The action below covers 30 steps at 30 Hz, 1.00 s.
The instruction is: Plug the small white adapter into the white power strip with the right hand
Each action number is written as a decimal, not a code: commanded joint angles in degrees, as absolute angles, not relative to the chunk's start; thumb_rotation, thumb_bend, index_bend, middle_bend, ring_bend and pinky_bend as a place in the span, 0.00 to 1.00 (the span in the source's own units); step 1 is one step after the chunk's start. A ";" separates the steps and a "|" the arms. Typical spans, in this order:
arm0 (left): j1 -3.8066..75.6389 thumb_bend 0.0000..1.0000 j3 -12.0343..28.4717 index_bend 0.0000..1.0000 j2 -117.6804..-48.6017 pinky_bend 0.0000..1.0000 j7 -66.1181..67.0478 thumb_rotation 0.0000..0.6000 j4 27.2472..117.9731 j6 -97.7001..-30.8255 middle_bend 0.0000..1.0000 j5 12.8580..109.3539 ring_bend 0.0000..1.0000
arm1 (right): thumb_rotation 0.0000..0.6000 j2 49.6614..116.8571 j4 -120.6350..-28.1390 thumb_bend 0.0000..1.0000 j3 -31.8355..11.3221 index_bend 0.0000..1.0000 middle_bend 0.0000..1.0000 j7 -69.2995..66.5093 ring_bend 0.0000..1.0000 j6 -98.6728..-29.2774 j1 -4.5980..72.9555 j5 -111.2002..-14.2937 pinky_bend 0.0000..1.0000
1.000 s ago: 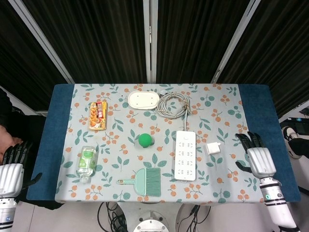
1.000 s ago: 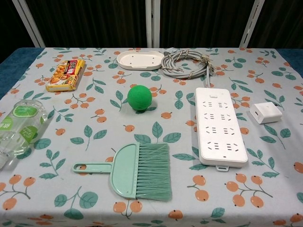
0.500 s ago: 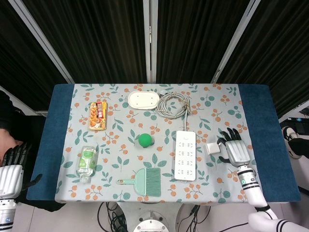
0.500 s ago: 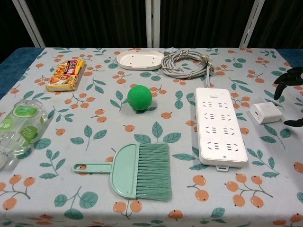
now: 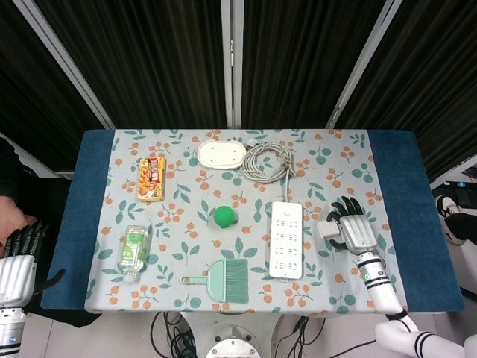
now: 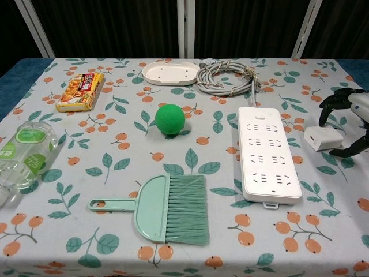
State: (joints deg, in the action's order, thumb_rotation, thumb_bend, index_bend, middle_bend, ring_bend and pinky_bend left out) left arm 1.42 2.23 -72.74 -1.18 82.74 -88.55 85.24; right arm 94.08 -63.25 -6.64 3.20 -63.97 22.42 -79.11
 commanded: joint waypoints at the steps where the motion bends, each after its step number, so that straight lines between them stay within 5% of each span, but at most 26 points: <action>1: 1.41 0.14 2.21 0.04 -72.80 0.00 -1.40 1.00 82.59 -88.49 0.00 85.27 0.00 | 1.00 94.24 -62.97 0.04 -6.49 0.45 0.19 3.37 0.00 -63.60 22.57 -78.90 0.00; 7: 1.39 0.14 2.27 0.04 -73.02 0.00 -1.89 1.00 82.13 -88.39 0.00 85.15 0.00 | 1.00 94.39 -62.75 0.09 -6.41 0.47 0.21 3.65 0.00 -63.25 22.86 -78.62 0.00; 17: 1.09 0.14 2.36 0.04 -73.41 0.00 -2.80 1.00 81.26 -88.52 0.00 84.84 0.00 | 1.00 93.95 -62.95 0.31 -7.09 0.50 0.25 3.96 0.00 -61.38 24.02 -77.34 0.00; 30: 1.12 0.14 2.34 0.04 -73.50 0.00 -2.92 1.00 81.09 -88.28 0.00 84.90 0.00 | 1.00 88.74 -69.83 0.33 -7.46 0.48 0.25 10.07 0.00 -58.43 24.72 -73.55 0.00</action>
State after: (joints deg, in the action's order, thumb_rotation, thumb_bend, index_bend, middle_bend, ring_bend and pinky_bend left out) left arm 1.12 2.34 -73.50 -2.92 81.10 -88.27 84.91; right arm 89.37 -69.04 -7.50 9.12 -58.97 24.54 -74.18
